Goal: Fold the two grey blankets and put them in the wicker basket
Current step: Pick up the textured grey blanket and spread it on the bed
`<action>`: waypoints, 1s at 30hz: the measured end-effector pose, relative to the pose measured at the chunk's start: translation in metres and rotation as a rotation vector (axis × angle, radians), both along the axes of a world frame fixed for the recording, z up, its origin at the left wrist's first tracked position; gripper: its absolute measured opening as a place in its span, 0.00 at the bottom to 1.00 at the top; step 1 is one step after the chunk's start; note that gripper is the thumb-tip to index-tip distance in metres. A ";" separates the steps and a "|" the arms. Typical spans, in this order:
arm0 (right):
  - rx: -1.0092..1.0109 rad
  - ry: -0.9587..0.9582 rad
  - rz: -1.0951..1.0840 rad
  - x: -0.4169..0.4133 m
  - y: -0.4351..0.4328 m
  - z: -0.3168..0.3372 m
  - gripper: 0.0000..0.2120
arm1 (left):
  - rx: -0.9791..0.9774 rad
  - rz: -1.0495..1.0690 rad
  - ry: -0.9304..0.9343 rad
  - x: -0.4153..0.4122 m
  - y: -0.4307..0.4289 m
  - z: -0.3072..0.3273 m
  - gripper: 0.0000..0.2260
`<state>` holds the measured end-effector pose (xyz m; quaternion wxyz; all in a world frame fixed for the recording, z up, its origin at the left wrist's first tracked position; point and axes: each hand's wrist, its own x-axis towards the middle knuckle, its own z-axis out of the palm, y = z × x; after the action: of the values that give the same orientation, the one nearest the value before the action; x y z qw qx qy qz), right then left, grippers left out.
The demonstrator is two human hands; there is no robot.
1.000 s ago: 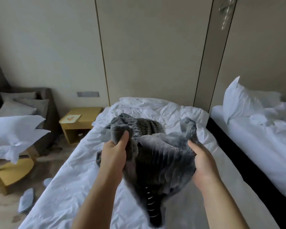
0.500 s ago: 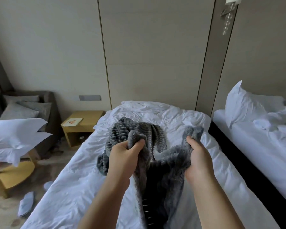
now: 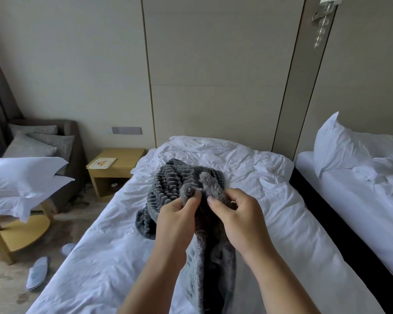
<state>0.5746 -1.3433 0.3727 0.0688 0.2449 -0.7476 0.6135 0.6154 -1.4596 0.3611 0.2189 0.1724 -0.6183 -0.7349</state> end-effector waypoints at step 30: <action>0.405 -0.016 -0.007 -0.020 -0.033 -0.113 0.12 | -0.060 0.260 0.169 0.026 -0.023 0.004 0.15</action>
<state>0.5541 -1.3766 0.2593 0.0141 0.2463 -0.8570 0.4525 0.6412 -1.4826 0.3646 0.3683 0.1818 -0.5918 -0.6936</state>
